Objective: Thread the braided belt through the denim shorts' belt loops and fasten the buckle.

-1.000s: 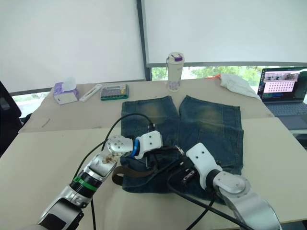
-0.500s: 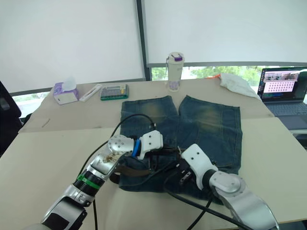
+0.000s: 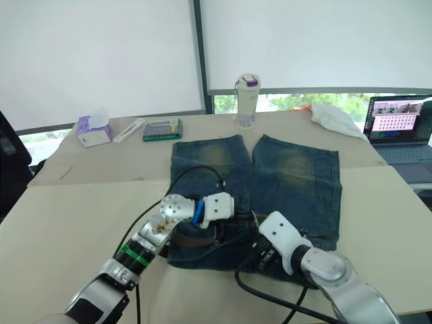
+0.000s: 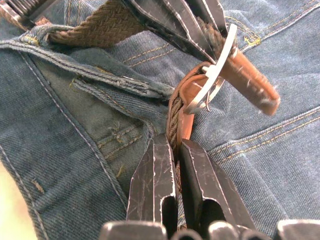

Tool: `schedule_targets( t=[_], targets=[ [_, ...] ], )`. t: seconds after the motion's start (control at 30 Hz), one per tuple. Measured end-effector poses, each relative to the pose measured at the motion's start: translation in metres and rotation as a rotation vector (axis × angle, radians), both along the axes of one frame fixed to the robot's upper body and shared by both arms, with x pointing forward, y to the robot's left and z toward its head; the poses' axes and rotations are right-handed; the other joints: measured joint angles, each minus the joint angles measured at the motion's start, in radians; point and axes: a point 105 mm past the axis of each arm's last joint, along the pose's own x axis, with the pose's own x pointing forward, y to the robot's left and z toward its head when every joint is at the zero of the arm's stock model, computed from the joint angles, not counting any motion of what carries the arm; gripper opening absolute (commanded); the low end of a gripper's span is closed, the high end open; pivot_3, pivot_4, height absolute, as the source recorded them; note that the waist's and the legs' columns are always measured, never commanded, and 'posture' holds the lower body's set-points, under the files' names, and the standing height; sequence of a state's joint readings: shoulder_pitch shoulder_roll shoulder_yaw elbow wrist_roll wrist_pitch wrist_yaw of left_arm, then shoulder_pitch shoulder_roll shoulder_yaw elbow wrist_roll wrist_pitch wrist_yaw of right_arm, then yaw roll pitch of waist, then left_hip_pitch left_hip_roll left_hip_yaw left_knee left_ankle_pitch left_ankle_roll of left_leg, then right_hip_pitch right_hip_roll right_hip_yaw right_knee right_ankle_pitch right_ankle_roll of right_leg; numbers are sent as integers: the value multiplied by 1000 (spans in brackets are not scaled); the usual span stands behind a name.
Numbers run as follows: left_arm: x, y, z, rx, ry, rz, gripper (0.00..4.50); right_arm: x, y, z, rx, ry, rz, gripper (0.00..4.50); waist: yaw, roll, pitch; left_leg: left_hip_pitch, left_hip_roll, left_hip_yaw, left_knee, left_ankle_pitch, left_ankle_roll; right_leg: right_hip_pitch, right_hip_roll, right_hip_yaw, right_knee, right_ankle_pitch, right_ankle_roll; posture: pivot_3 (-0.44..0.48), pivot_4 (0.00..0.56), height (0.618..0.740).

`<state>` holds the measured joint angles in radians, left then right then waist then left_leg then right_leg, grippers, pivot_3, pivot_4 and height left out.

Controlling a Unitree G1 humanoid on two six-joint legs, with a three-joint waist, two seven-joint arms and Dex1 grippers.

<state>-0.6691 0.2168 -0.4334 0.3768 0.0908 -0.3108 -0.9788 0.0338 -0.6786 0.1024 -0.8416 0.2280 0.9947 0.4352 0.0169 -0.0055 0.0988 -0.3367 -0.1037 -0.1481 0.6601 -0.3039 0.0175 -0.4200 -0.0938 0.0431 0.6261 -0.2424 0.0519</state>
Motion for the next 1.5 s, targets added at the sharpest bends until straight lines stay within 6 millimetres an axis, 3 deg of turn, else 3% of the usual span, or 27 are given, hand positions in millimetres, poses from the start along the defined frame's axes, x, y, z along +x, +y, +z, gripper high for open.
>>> schedule_targets(
  t=[0.17,0.33,0.63,0.8,1.0,1.2,1.3,1.4,1.5],
  targets=[
    [2,3,-2,-24,-48,-6,0,2,-1,1,27,1,-13,50,2,0,0,0,-1,0,0,0,0,0,0,0,0,0,0,0,150,740],
    [4,-1,1,-66,-3,11,0,0,0,6,25,-7,13,1884,3,0,0,0,-1,0,0,0,0,0,0,-1,1,0,0,0,150,740],
    [5,0,-3,-64,28,28,0,-17,-9,41,40,-107,53,1884,4,0,0,0,-1,0,0,0,0,1,0,-1,1,0,0,0,150,740],
    [5,0,-2,-73,38,24,0,-1,-29,57,-175,-206,55,1884,5,0,0,0,-1,1,1,0,1,1,0,-1,0,0,0,0,150,740],
    [4,1,-2,-71,40,19,0,13,-28,43,-256,-184,113,1884,5,-3,2,0,-1,2,1,0,1,1,0,0,0,0,0,0,150,740],
    [3,1,-1,-67,39,16,0,25,-21,46,-280,-226,164,1884,9,-2,1,0,-1,2,1,0,1,0,0,0,0,0,0,0,150,740],
    [3,1,0,-67,35,16,0,27,-15,42,-288,-213,203,1110,8,-2,1,0,-1,2,1,0,1,0,0,0,0,0,0,0,150,740],
    [3,1,0,-66,36,18,0,29,-11,40,-302,-211,234,47,9,-2,1,0,-1,2,1,0,1,0,0,0,0,0,0,0,150,740],
    [3,2,0,-63,34,17,0,29,-8,38,-319,-213,260,16,7,-1,0,0,-1,2,1,0,1,0,0,0,0,0,0,0,150,740]
  ],
)
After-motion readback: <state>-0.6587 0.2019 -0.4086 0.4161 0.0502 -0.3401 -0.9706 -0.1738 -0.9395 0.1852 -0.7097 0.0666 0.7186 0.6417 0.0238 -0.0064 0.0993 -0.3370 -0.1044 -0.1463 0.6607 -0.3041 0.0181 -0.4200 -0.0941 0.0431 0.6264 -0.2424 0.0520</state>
